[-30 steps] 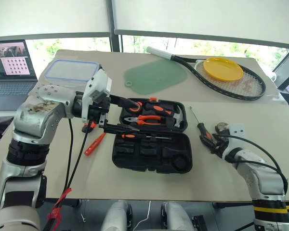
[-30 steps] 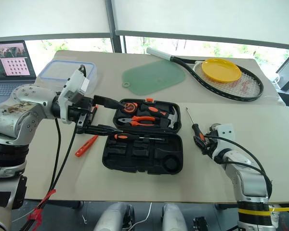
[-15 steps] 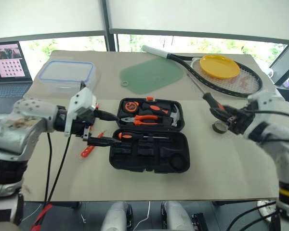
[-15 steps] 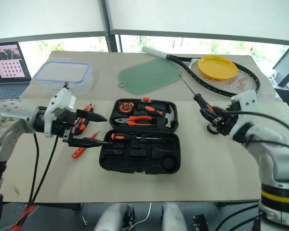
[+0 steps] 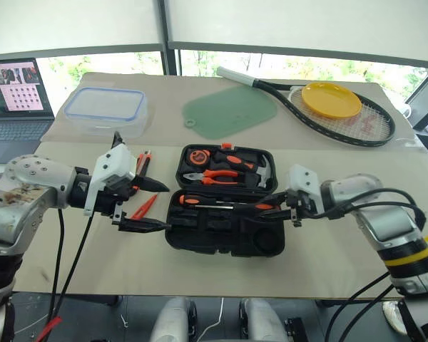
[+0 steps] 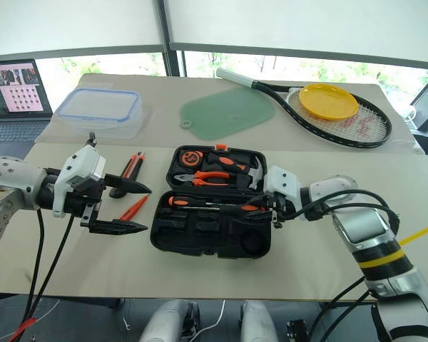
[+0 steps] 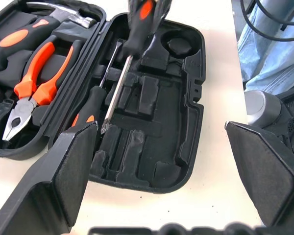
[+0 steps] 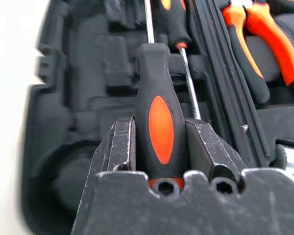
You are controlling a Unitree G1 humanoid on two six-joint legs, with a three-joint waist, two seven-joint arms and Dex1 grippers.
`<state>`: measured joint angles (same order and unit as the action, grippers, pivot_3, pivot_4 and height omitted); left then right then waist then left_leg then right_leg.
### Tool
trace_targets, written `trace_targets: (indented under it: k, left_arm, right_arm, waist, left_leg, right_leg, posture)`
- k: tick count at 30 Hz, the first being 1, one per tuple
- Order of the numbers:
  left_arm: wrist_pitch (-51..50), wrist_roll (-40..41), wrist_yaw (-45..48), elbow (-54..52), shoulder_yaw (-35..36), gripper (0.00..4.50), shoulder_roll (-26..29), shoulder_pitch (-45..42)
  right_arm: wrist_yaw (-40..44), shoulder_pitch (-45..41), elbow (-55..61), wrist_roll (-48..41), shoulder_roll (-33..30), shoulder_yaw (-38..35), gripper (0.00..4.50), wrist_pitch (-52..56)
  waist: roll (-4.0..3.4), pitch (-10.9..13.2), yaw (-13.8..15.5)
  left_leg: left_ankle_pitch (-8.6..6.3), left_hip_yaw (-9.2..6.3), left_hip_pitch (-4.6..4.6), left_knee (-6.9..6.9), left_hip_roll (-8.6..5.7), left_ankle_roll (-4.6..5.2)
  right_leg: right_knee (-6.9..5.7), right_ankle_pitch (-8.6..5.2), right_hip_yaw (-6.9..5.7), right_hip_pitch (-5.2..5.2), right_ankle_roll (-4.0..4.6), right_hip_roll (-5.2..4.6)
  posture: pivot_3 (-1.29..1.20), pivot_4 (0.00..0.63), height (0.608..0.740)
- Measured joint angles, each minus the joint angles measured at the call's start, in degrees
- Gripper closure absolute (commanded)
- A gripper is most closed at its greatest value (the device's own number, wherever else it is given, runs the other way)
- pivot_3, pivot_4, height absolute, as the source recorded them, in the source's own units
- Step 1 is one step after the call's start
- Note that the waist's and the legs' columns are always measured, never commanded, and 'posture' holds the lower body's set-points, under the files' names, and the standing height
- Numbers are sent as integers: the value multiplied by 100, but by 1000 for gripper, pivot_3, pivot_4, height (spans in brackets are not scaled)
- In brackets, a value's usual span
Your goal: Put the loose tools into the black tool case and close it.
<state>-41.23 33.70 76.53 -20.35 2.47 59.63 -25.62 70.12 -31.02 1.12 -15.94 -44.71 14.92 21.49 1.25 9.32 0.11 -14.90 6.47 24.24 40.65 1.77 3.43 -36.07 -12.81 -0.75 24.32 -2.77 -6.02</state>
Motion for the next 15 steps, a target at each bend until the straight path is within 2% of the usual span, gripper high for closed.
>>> trace_targets:
  k: [10, 12, 15]
  left_arm:
    - [4, 25, -115, 32, -3, 0, 79, -98]
    - [8, 25, -124, 71, -13, 0, 72, -156]
    - [18, 18, -127, 142, -81, 0, 30, -244]
  right_arm:
    - [157, 133, -257, 237, 23, -25, 3449, -346]
    - [151, 158, -213, 237, 21, -43, 2448, -326]
    - [157, 239, -1, 213, 11, -42, 1498, -164]
  waist:
    - [0, 0, 11]
    - [0, 0, 8]
    - [0, 0, 9]
  left_leg:
    - [12, 1, -1, 0, 0, -20]
    - [12, 1, -1, 0, 1, -21]
    - [13, 1, 0, 0, 1, -22]
  right_leg:
    - [0, 0, 1, -1, 0, 0]
    - [-1, 0, 1, -1, 0, 1]
    - [-1, 0, 0, 0, 0, 2]
  posture:
    - [0, 150, 738]
    - [0, 150, 738]
    - [0, 150, 738]
